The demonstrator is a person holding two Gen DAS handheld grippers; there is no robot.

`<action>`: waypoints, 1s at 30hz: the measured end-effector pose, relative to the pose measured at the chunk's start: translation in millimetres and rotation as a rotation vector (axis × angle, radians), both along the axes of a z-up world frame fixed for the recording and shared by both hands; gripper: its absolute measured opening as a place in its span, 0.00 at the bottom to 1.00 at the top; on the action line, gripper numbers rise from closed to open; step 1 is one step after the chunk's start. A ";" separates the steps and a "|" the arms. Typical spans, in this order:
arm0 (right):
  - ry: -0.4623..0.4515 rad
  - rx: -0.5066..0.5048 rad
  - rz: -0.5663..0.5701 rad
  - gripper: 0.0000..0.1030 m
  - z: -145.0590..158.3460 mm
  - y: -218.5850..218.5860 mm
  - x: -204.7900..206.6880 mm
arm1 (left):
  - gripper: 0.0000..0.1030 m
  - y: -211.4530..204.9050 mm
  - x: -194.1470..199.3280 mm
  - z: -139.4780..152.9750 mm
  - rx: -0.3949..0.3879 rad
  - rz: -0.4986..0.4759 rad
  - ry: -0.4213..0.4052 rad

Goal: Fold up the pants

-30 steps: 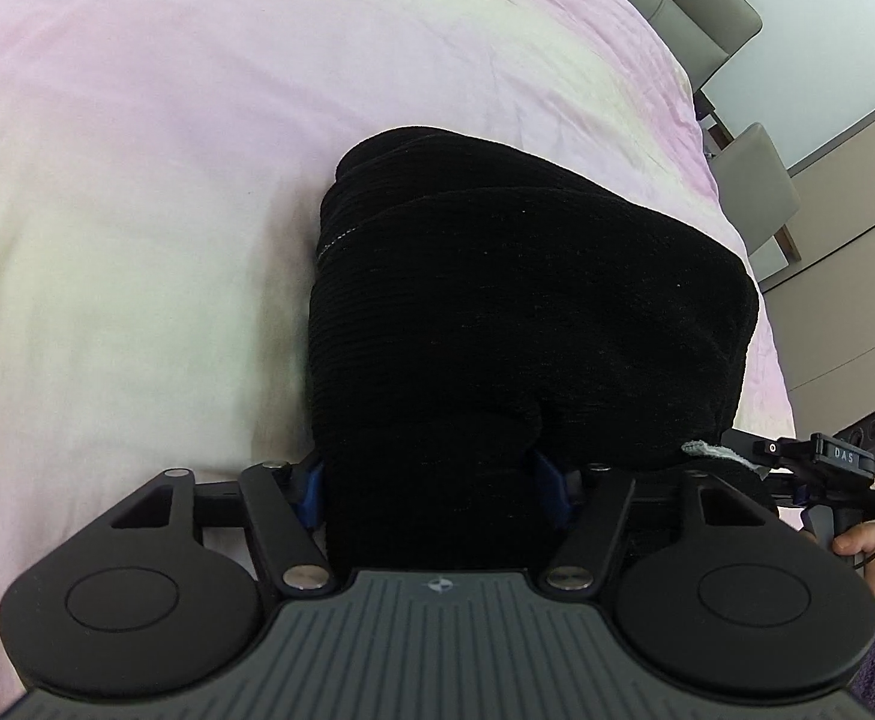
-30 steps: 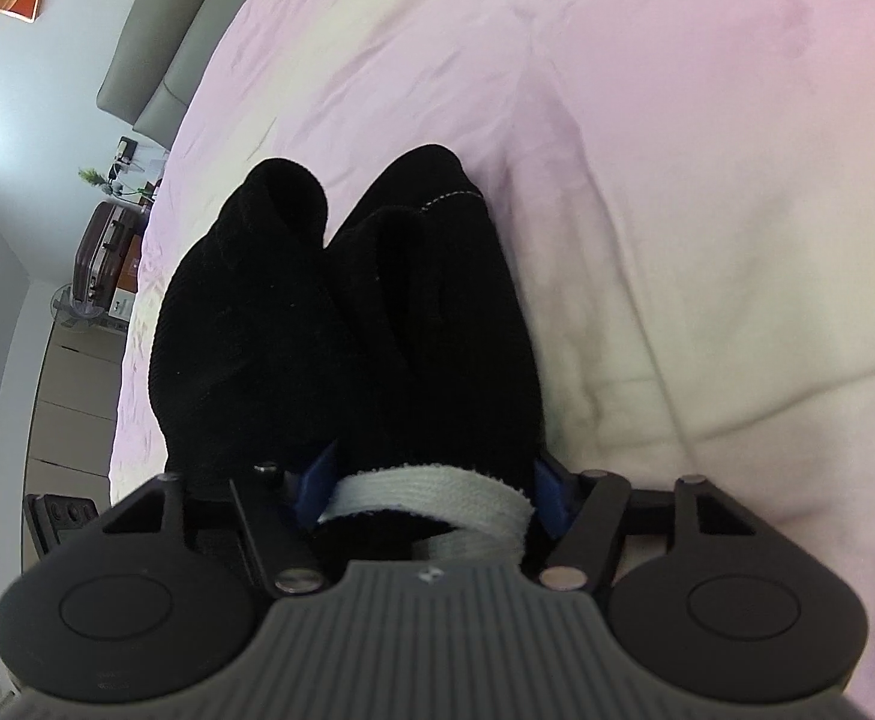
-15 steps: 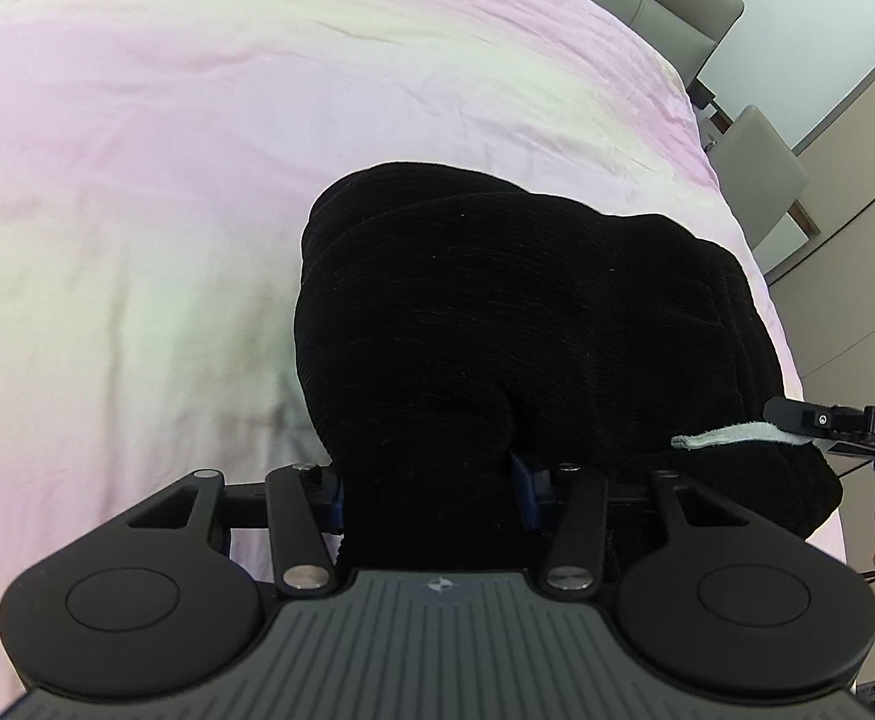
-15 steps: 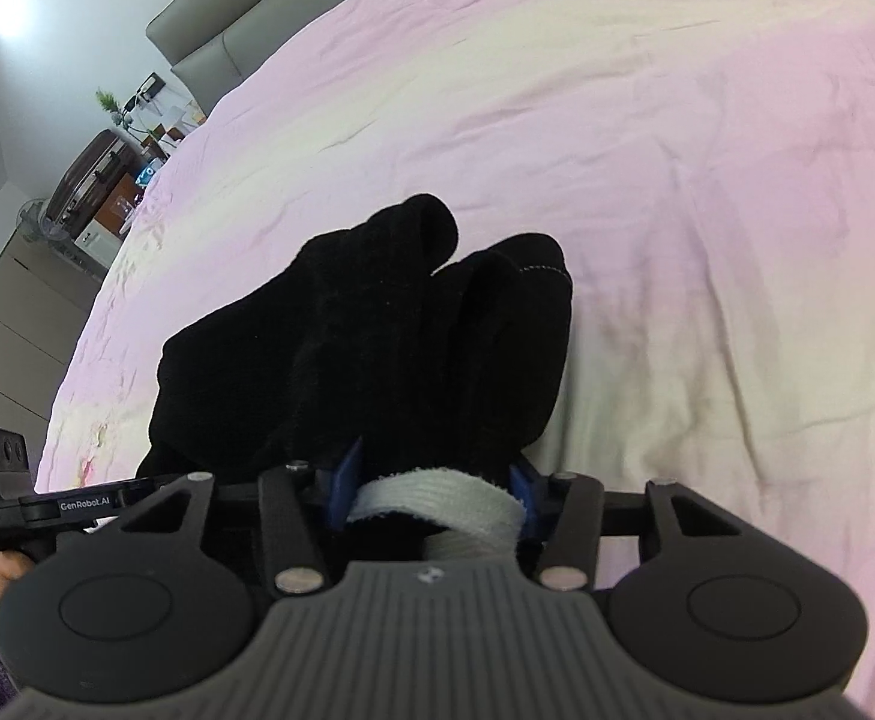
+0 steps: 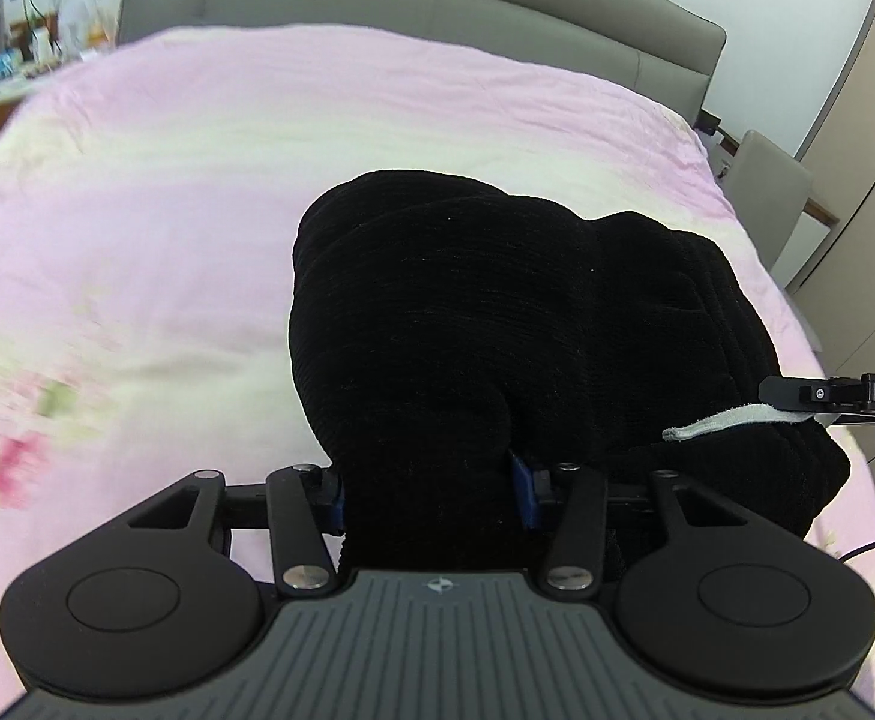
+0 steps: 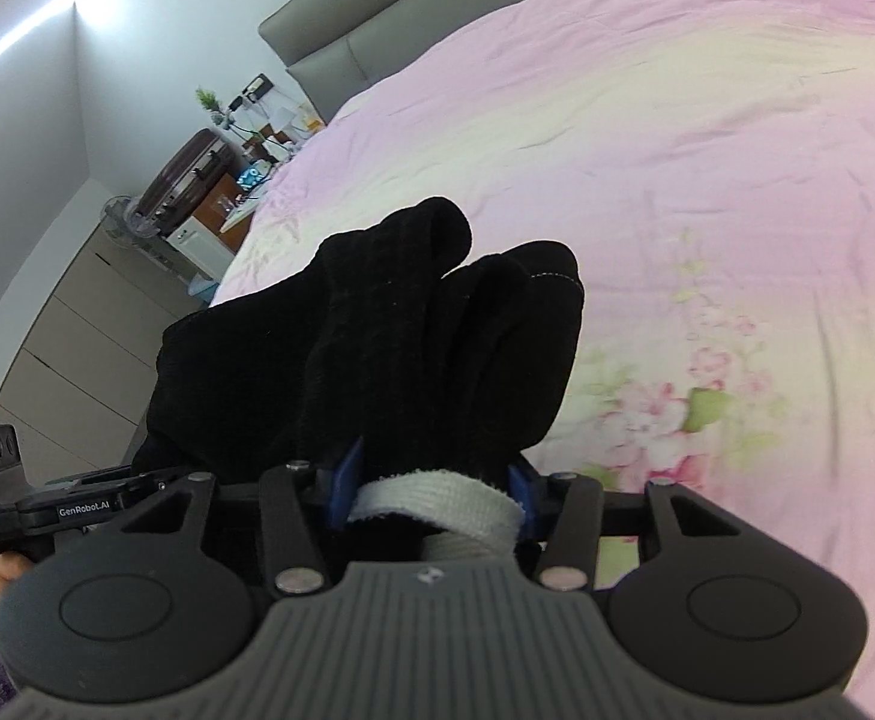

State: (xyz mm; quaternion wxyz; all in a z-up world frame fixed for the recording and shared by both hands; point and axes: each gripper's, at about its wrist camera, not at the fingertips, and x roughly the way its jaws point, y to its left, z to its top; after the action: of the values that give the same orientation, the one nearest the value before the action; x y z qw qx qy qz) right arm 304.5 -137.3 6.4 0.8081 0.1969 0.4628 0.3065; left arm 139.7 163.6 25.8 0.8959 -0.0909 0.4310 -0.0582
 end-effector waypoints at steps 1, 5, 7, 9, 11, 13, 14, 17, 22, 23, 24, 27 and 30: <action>-0.001 0.016 0.004 0.44 4.5 14.9 -4.8 | 0.53 13.8 -5.9 9.6 0.023 -0.002 -0.003; -0.007 0.076 0.025 0.44 14.9 85.7 -31.4 | 0.53 69.0 -26.8 35.5 0.107 -0.004 0.010; 0.000 0.095 0.037 0.44 11.0 122.8 -44.2 | 0.53 96.6 -35.5 32.7 0.127 0.006 0.034; 0.017 0.105 0.051 0.44 -1.8 157.0 -53.8 | 0.53 120.7 -43.3 19.8 0.138 0.020 0.056; 0.041 0.104 0.073 0.44 -21.1 187.4 -58.8 | 0.53 143.2 -49.3 -2.1 0.139 0.033 0.076; 0.057 0.089 0.087 0.44 -45.0 214.0 -62.0 | 0.53 163.4 -52.3 -31.5 0.121 0.045 0.095; 0.058 0.077 0.092 0.44 -56.3 225.3 -63.3 | 0.53 172.8 -54.0 -46.9 0.109 0.046 0.104; 0.080 0.033 0.095 0.44 -88.9 246.5 -62.2 | 0.53 188.9 -50.0 -91.7 0.065 0.056 0.135; 0.121 -0.038 0.097 0.45 -125.5 264.1 -55.6 | 0.54 202.8 -55.7 -135.3 0.058 0.058 0.172; 0.115 -0.043 0.102 0.45 -127.5 263.5 -53.3 | 0.56 209.1 -57.0 -137.1 0.041 0.066 0.179; 0.116 -0.051 0.105 0.46 -127.9 263.4 -51.2 | 0.58 211.2 -56.5 -137.7 0.037 0.072 0.191; 0.146 -0.110 0.093 0.56 -127.0 262.8 -46.5 | 0.70 208.7 -57.2 -134.2 0.112 0.093 0.218; 0.082 -0.209 0.087 0.68 -117.8 260.1 -51.1 | 0.72 193.8 -65.6 -120.3 0.226 0.120 0.205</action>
State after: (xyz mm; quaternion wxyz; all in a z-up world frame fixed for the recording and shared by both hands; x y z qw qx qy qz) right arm 253.4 122.8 -111.3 0.7905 0.1036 0.5332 0.2831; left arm 74.1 357.4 -94.5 0.8535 -0.0206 0.5179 0.0538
